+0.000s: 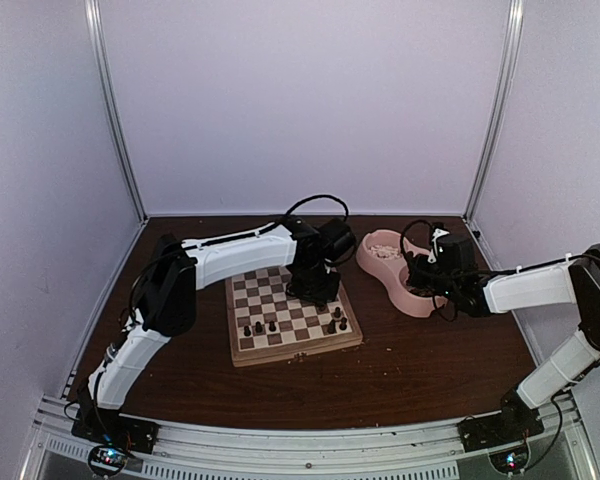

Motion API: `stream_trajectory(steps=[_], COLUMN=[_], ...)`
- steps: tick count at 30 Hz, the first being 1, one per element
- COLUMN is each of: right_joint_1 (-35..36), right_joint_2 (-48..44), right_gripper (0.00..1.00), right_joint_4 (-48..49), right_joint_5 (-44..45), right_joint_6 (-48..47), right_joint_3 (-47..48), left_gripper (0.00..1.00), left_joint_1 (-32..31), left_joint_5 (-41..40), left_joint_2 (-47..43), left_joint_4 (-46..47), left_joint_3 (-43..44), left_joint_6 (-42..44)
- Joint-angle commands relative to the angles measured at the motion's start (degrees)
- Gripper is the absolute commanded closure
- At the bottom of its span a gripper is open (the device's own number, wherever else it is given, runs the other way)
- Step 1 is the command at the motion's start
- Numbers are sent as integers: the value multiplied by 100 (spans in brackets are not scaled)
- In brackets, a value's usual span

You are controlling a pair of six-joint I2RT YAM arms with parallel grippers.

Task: Set up the chess pieces on the board
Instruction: Move the pawn on the chessboard.

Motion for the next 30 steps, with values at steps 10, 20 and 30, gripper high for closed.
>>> stream_trajectory(steps=[10, 20, 30], right_joint_1=[-38, -33, -36], right_joint_2=[-107, -108, -117], right_gripper=[100, 100, 100], right_joint_4=[13, 13, 12], right_joint_5=[125, 111, 82], right_joint_6=[-25, -32, -50], right_joint_3=[-45, -35, -39], left_gripper=[81, 56, 48], left_joint_1=[-15, -14, -14], left_joint_5=[-414, -744, -187], left_joint_2=[-250, -630, -1039], left_joint_4=[-191, -89, 303], left_joint_3=[-263, -480, -983], left_joint_6=[9, 48, 72])
